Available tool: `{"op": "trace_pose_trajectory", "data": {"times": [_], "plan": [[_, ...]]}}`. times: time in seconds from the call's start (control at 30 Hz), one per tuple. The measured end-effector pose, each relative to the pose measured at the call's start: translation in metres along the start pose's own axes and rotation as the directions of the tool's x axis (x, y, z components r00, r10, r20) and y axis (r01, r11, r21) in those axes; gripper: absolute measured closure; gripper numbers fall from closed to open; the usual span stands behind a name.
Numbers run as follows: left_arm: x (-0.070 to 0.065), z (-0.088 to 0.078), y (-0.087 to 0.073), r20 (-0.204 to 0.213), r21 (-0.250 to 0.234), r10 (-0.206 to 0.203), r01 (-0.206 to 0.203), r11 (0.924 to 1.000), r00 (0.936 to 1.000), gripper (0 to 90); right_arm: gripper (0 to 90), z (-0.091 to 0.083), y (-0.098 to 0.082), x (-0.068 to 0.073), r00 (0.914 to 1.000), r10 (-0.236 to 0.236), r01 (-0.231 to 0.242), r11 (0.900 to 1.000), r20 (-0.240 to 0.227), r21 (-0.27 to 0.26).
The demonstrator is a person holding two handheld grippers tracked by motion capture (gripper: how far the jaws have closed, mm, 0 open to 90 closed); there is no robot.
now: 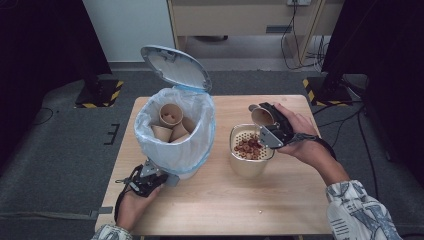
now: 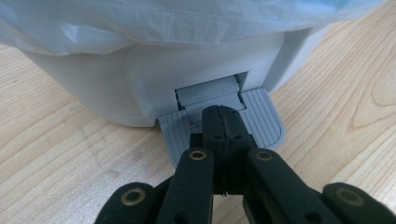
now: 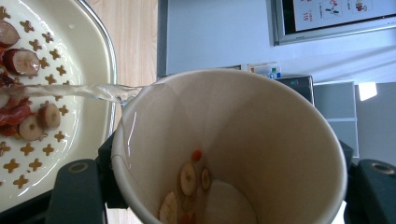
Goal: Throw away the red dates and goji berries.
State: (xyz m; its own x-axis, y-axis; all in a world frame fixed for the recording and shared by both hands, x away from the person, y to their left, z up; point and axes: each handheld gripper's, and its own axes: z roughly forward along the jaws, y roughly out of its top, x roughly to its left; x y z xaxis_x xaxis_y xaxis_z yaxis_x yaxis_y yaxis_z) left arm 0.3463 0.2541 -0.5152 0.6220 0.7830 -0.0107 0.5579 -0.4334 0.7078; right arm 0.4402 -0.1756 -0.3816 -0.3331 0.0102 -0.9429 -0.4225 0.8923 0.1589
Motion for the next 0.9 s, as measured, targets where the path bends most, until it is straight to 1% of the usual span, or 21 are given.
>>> {"op": "trace_pose_trajectory", "data": {"times": [0.1,0.17,0.23,0.27,0.3,0.37,0.5,0.53,0.67,0.77,0.9], "plan": [[0.0,0.0,0.0,0.0,0.0,0.0,0.0,1.0,1.0,90.0,28.3,0.0,0.001,0.0,1.0,0.0,0.0,1.0,0.0,0.0],[0.0,0.0,0.0,0.0,0.0,0.0,0.0,1.0,1.0,90.0,28.3,0.0,0.002,0.0,0.9999,-0.013,0.013,1.0,0.003,0.0],[0.0,0.0,0.0,0.0,0.0,0.0,0.0,1.0,1.0,90.0,28.3,-0.001,0.005,0.0,0.9993,-0.038,0.038,0.999,0.003,0.001],[0.0,0.0,0.0,0.0,0.0,-0.001,0.001,1.0,1.0,90.0,28.3,-0.002,0.006,0.0,0.9982,-0.059,0.059,0.998,0.004,0.004],[0.0,0.0,0.0,0.0,0.0,-0.001,0.001,1.0,1.0,90.0,28.2,-0.002,0.008,0.0,0.9959,-0.091,0.091,0.996,0.005,0.01],[0.0,0.0,0.0,0.0,-0.001,0.0,0.0,1.0,1.0,90.0,28.2,-0.004,0.012,0.001,0.9932,-0.116,0.116,0.993,0.002,0.007],[0.0,0.0,0.0,-0.001,0.0,0.002,-0.002,1.0,1.0,90.0,28.2,-0.003,0.013,0.002,0.9913,-0.132,0.132,0.991,0.001,0.011],[0.0,0.0,0.0,0.0,0.0,0.001,-0.001,1.0,1.0,90.0,28.2,-0.003,0.012,0.002,0.9911,-0.133,0.133,0.991,-0.002,0.018],[0.0,0.0,0.0,0.0,0.0,0.0,0.0,1.0,1.0,90.0,28.2,-0.002,0.01,0.002,0.9913,-0.132,0.132,0.991,-0.002,0.019],[0.0,0.0,0.0,0.0,-0.001,0.0,0.0,1.0,1.0,90.0,28.2,-0.002,0.012,0.002,0.9884,-0.152,0.152,0.988,-0.003,0.02],[0.0,0.0,0.0,0.0,-0.001,0.0,0.0,1.0,1.0,90.0,28.1,-0.002,0.013,0.003,0.988,-0.154,0.154,0.988,-0.004,0.023]]}}
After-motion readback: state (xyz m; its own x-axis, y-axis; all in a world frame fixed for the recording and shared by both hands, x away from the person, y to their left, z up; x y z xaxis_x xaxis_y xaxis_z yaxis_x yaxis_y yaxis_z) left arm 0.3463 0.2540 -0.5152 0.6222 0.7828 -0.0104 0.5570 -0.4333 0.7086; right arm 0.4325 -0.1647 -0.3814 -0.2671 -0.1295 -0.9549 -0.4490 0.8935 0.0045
